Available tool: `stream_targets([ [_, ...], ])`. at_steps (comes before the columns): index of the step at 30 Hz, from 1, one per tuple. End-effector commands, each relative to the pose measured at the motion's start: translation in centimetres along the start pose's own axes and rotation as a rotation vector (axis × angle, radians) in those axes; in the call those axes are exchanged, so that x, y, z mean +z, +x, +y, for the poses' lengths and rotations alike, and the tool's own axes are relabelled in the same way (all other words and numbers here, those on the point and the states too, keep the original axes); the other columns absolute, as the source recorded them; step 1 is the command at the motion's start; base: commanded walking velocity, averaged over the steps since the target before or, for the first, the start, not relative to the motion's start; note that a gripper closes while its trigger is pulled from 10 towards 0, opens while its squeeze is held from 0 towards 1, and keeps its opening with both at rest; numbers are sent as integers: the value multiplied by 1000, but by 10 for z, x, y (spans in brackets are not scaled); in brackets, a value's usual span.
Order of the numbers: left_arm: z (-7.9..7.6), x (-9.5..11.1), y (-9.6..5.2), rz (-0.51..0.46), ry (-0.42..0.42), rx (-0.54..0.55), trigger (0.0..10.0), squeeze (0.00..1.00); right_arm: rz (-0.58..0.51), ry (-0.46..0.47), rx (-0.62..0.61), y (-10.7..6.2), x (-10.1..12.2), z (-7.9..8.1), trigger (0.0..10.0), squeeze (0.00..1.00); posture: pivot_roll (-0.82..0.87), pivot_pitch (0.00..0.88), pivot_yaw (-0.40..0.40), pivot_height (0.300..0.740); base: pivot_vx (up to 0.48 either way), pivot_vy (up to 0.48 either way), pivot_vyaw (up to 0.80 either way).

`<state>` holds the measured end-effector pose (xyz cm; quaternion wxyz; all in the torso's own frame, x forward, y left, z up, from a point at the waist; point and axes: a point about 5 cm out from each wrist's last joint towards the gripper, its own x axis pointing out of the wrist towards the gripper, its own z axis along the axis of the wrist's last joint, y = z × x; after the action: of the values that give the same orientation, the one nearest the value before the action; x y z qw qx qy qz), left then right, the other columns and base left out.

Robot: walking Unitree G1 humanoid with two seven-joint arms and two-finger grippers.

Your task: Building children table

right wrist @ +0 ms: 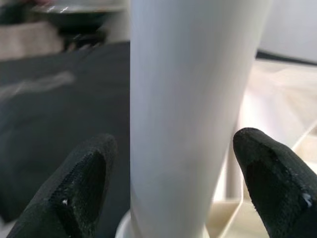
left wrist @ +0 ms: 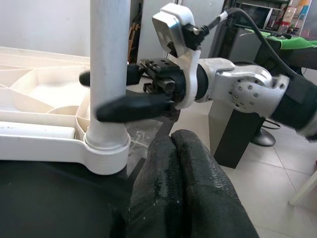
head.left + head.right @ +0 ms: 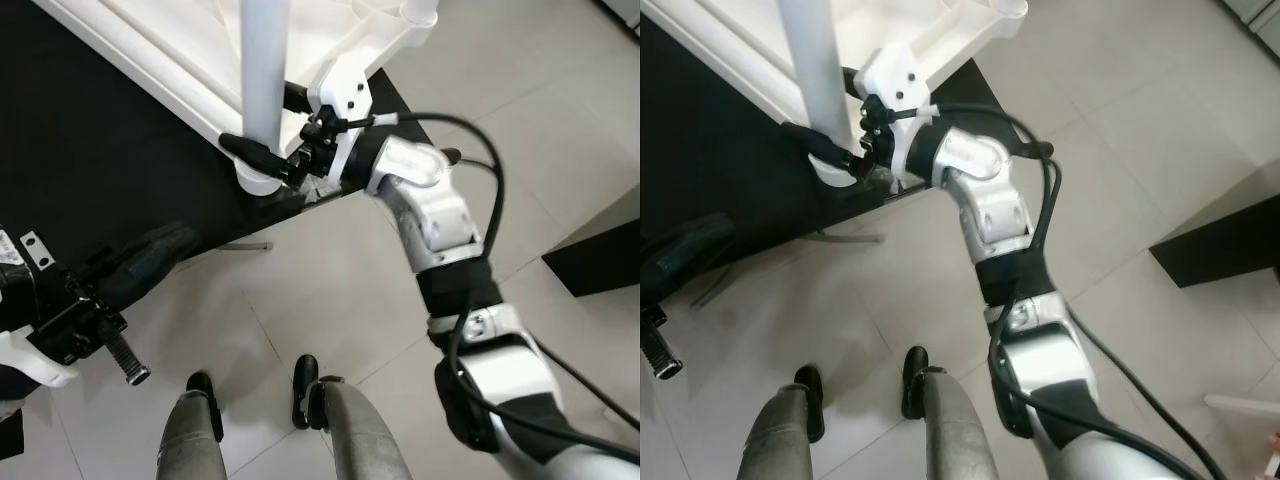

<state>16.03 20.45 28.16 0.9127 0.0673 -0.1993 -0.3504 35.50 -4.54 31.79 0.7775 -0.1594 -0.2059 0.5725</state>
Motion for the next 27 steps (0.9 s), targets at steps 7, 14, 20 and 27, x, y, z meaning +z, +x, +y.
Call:
stream_targets([
  [7,-8,1,-1,7,2,-15,10000,0,-15,40,195,3,11,-17,3961,0,169,421,-195,740,0,0,0],
  [14,-9,2,-2,16,5,-13,10000,0,-4,70,243,5,11,-22,0,0,177,431,-198,740,0,0,0],
  [20,-9,3,-2,16,7,-11,10000,0,34,63,209,6,3,-22,0,0,172,433,-201,740,0,0,0],
  [27,-9,2,-2,15,8,-11,10000,0,221,128,-392,23,-47,-2,0,0,157,421,-217,740,0,0,0],
])
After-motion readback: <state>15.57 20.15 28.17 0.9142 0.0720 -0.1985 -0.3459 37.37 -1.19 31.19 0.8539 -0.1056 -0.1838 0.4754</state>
